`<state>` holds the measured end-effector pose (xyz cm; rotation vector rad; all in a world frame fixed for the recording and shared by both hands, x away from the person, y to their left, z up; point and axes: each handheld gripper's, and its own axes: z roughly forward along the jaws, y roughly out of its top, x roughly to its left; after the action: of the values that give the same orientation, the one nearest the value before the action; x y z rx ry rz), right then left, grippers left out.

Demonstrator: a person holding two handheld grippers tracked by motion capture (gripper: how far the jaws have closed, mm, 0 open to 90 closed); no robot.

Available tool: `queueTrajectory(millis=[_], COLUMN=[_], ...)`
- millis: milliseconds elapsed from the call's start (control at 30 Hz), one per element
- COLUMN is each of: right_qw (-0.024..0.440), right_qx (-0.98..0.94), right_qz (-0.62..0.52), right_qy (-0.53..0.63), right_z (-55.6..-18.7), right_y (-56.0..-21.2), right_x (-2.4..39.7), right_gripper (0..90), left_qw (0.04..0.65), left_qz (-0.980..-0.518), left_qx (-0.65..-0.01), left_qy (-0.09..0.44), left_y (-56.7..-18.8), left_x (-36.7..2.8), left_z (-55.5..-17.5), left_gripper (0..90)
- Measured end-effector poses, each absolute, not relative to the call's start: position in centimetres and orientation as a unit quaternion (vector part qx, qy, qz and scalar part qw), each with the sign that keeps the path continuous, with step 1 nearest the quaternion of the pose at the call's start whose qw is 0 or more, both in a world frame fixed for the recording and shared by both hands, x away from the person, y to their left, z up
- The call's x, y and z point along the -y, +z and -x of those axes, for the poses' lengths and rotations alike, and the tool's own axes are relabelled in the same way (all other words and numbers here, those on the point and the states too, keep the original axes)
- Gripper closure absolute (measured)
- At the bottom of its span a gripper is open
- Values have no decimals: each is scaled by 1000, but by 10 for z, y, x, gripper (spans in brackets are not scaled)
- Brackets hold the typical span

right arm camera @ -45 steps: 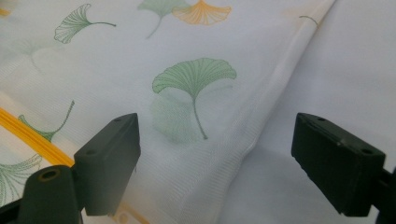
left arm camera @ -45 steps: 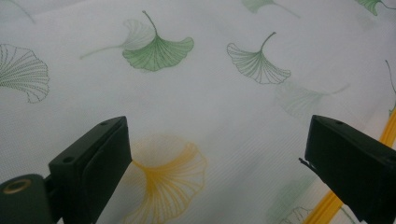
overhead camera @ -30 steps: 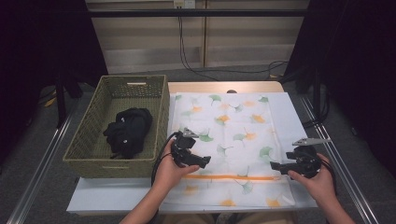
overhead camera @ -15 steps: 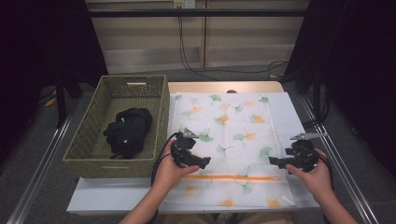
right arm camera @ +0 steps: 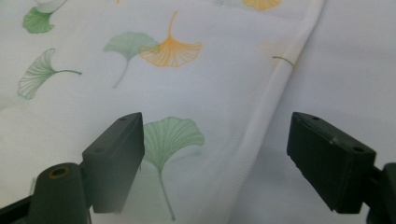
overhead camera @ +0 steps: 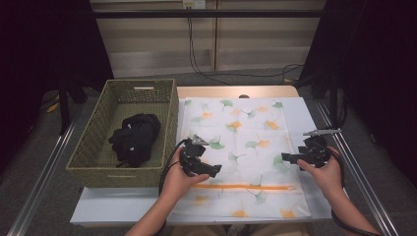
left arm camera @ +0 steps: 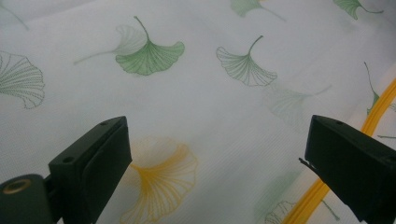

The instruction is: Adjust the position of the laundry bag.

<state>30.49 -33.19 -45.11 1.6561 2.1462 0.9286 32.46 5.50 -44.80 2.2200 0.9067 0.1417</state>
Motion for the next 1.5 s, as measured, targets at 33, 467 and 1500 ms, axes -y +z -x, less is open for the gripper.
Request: queueTrajectory(millis=[33, 467, 1500], right_qw=[140, 127, 106], right_qx=[-741, -724, -723], right_qz=[-573, -596, -597], right_qy=[320, 324, 330], right_z=[-309, -328, -348], right_y=[-453, -464, -467], right_x=[334, 342, 341], right_gripper=[211, 369, 894], left_qw=[360, 370, 361], left_qz=[-862, -855, -861], left_qx=[-352, -360, -353], left_qy=[55, 52, 59], left_y=[-448, -450, -452], left_x=[-55, -53, -53], left_z=[-325, -324, -325], left_gripper=[66, 67, 70])
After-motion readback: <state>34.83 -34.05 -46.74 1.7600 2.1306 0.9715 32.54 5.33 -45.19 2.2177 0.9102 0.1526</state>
